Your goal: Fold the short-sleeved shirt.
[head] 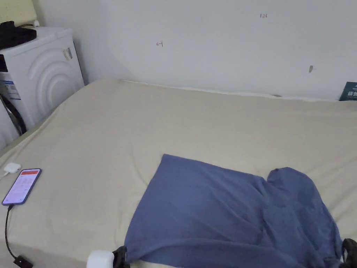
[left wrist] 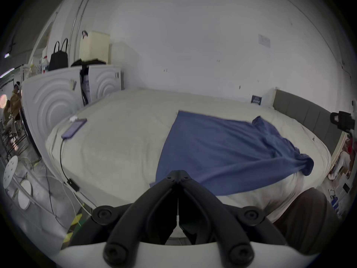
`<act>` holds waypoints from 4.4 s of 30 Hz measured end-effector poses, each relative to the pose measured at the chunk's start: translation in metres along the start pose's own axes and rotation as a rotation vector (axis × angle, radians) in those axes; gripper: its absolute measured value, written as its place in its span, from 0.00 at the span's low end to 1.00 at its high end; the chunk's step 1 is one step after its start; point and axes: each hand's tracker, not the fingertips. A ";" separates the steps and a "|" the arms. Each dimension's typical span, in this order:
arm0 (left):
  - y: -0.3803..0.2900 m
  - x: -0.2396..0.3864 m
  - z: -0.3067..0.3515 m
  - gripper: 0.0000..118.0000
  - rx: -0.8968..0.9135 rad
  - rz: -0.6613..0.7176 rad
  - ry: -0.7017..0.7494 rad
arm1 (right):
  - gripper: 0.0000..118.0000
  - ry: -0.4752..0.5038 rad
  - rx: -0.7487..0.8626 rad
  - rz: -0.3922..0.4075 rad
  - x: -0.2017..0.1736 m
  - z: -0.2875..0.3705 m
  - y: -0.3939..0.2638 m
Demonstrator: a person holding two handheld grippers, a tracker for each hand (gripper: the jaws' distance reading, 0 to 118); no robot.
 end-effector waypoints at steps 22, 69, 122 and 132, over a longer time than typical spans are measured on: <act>-0.034 -0.020 -0.097 0.02 -0.138 -0.033 0.053 | 0.00 -0.020 -0.138 -0.002 0.021 -0.017 -0.020; 0.137 0.032 -0.152 0.02 -0.026 -0.047 -0.056 | 0.03 0.021 -0.386 -0.026 0.074 -0.158 -0.024; 0.091 0.024 -0.100 0.90 -0.022 0.021 -0.020 | 0.05 0.036 -0.099 0.012 0.027 -0.011 -0.003; 0.086 0.009 -0.207 0.99 -0.270 -0.123 -0.010 | 0.05 0.015 -0.174 -0.018 0.048 -0.034 -0.019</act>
